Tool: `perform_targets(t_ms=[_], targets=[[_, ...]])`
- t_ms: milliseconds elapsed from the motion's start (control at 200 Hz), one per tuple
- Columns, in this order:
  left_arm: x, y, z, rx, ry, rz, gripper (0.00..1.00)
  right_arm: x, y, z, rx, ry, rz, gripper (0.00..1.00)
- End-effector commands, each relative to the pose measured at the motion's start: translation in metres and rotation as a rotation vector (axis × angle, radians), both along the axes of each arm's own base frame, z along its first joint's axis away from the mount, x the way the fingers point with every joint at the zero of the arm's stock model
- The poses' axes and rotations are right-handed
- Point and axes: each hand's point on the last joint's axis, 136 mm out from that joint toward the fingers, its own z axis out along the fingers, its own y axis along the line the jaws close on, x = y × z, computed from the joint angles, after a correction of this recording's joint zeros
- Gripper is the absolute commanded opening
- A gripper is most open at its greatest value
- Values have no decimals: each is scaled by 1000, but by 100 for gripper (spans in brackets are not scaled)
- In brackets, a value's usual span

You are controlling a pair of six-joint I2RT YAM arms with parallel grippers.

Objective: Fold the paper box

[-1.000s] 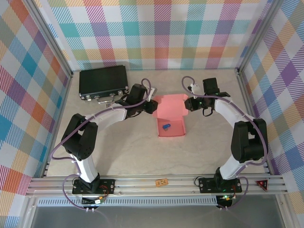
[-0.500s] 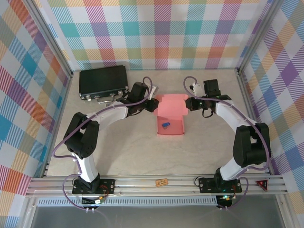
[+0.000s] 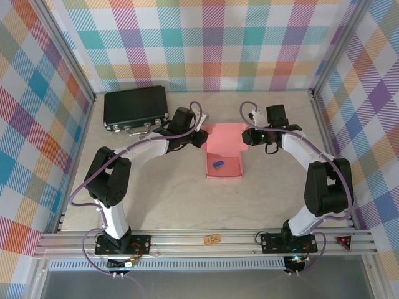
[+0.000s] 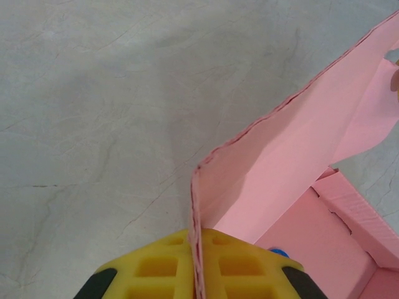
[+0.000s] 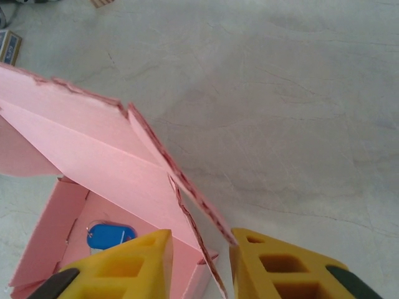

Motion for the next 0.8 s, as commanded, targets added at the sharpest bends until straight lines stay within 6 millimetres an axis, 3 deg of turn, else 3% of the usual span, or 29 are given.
perform_targets(t_ms=[0, 260, 530, 795], targets=[[3, -6, 3, 14, -17, -34, 9, -1, 6, 2, 5, -2, 31, 23], [9, -11, 9, 7, -23, -38, 9, -3, 14, 9, 44, -11, 20, 10], [16, -11, 7, 10, -17, -5, 12, 1, 15, 9, 1, -54, -54, 6], [20, -13, 21, -20, -46, 9, 14, 1, 15, 19, -39, -131, -114, 5]])
